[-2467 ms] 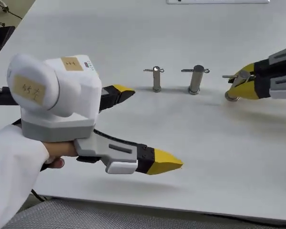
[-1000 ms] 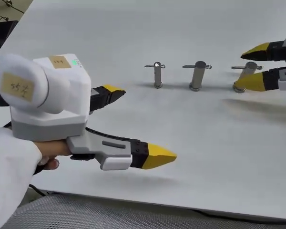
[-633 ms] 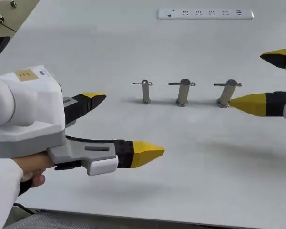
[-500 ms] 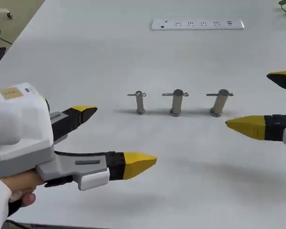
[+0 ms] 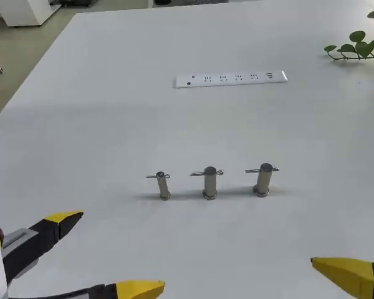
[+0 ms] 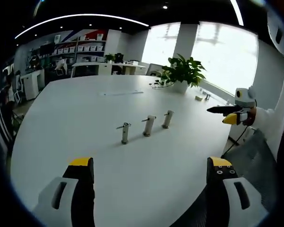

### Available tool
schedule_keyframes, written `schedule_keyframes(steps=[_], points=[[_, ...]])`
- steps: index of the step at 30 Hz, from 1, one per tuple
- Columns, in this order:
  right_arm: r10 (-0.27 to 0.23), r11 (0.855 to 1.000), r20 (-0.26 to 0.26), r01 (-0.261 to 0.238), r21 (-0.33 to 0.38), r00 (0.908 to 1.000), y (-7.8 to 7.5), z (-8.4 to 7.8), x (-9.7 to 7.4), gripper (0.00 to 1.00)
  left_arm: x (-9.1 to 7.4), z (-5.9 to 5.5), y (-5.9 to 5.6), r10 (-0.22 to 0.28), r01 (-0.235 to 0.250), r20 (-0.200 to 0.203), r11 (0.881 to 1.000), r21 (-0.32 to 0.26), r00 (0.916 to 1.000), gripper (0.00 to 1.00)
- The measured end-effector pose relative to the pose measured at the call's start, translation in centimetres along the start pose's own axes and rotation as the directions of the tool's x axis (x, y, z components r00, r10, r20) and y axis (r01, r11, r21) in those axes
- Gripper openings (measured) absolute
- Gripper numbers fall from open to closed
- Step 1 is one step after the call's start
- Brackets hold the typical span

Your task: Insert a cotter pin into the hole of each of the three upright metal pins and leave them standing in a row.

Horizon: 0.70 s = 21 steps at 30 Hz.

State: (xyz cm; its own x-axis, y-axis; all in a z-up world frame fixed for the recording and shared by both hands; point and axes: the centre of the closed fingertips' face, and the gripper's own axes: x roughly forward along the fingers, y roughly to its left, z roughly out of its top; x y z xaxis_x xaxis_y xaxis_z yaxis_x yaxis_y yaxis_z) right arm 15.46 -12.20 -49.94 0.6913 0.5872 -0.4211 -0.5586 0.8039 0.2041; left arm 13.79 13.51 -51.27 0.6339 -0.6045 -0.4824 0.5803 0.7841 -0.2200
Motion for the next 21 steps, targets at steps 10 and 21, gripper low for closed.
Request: schedule_keyframes(steps=[10, 21], points=[[-0.045, 0.998, -0.015, 0.046, 0.036, 0.9989, 0.5, -0.4, -0.5, 0.98, -1.0, -0.2, 0.5, 0.028, -0.028, 0.021, 0.999, -0.023, 0.9994, 0.99], [-0.082, 0.997, -0.104, 0.082, -0.004, 0.9912, 0.6, -0.9, 0.5, 0.98, -2.0, -1.0, 2.1, 0.046, -0.045, 0.023, 0.997, -0.063, 0.9987, 0.99]])
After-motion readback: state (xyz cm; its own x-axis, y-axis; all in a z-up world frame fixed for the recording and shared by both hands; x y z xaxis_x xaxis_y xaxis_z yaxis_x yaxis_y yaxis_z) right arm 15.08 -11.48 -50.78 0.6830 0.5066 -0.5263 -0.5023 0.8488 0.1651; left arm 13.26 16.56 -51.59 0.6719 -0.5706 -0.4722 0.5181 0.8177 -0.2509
